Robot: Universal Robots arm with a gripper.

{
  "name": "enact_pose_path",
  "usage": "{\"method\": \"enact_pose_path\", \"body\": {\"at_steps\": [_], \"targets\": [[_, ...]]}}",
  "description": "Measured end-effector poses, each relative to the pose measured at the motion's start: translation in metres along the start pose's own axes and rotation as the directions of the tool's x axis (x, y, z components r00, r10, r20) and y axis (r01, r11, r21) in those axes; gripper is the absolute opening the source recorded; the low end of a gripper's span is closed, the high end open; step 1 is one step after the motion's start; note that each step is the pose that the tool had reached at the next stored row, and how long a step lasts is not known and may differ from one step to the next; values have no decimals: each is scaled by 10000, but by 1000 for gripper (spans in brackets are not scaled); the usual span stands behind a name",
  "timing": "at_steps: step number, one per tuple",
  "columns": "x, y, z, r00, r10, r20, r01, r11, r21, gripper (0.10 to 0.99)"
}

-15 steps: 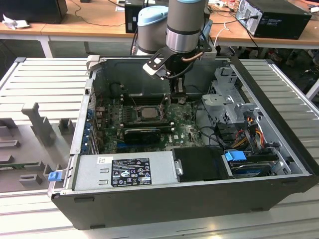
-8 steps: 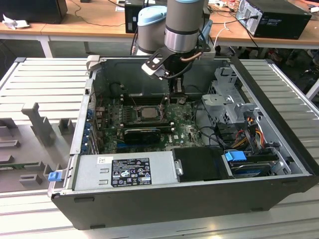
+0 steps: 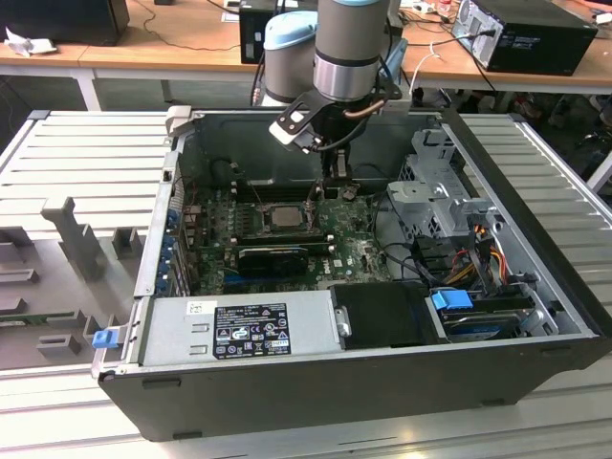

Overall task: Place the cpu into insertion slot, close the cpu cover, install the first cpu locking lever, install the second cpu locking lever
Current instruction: 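Close the cpu cover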

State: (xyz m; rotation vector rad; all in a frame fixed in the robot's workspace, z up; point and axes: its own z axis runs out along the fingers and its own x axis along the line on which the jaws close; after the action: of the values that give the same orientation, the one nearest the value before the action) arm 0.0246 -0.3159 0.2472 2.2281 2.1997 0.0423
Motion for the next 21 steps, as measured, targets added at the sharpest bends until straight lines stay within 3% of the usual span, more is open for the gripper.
{"method": "enact_pose_path", "body": {"at_steps": [21], "targets": [[-1,-97,-3,10000,0,0,0,10000,0,106]]}}
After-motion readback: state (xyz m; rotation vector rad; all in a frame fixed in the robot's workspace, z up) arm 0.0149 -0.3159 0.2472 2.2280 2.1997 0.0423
